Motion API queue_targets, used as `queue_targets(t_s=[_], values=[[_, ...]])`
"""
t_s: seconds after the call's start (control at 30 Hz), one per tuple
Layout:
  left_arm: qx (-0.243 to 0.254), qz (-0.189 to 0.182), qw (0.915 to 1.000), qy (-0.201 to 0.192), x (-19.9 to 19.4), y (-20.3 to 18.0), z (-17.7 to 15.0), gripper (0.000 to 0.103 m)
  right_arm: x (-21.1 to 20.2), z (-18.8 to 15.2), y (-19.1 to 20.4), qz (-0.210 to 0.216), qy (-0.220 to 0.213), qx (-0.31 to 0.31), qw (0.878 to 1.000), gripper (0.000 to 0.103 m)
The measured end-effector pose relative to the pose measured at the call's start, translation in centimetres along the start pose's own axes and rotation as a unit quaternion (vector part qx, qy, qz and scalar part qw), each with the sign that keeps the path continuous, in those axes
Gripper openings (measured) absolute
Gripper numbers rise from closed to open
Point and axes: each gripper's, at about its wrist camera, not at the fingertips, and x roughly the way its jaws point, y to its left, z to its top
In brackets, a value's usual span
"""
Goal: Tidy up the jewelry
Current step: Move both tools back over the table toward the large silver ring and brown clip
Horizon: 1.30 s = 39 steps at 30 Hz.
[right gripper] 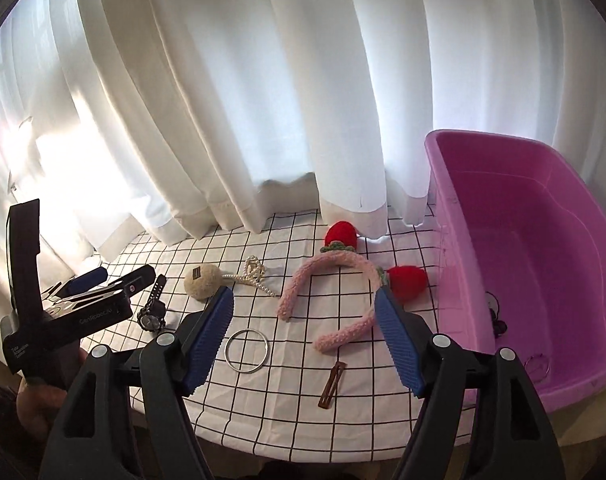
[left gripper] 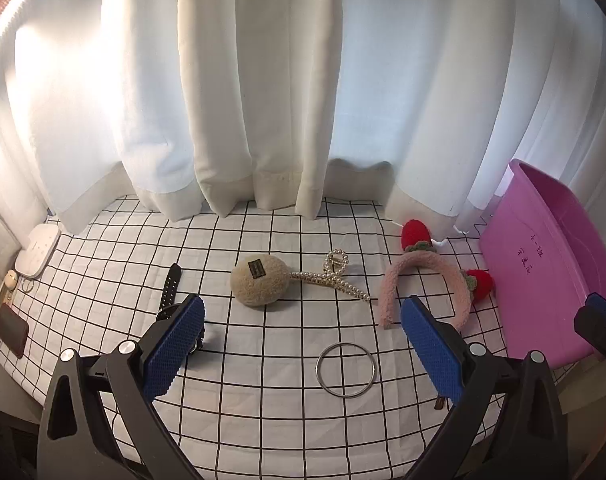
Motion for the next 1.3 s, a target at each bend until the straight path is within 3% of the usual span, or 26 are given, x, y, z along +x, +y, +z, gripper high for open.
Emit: queue_targets(t_s=[0.17, 0.5, 0.77, 1.3], values=[[0.007, -0.012, 0.9993, 0.035, 2.8, 0.3, -2.8, 0.097, 3.9, -2.8, 0.3, -0.011, 0.055, 0.023, 0.998, 0.070], [0.032, -0.030, 0.9957, 0.082, 7.6, -1.0, -6.4, 0.097, 8.9, -7.7, -1.4, -0.056, 0.112, 0.068, 0.990, 0.070], [0.041, -0.041, 0.9939, 0.094, 10.6, -2.5, -7.6, 0.097, 11.7, -9.5, -2.4, -0.073, 0.124, 0.091, 0.985, 0.070], [0.062, -0.039, 0.9909, 0.113, 13.8, -4.4, -8.5, 0.097, 14.1, -9.9, -3.4, -0.100, 0.130, 0.095, 0.982, 0.070]])
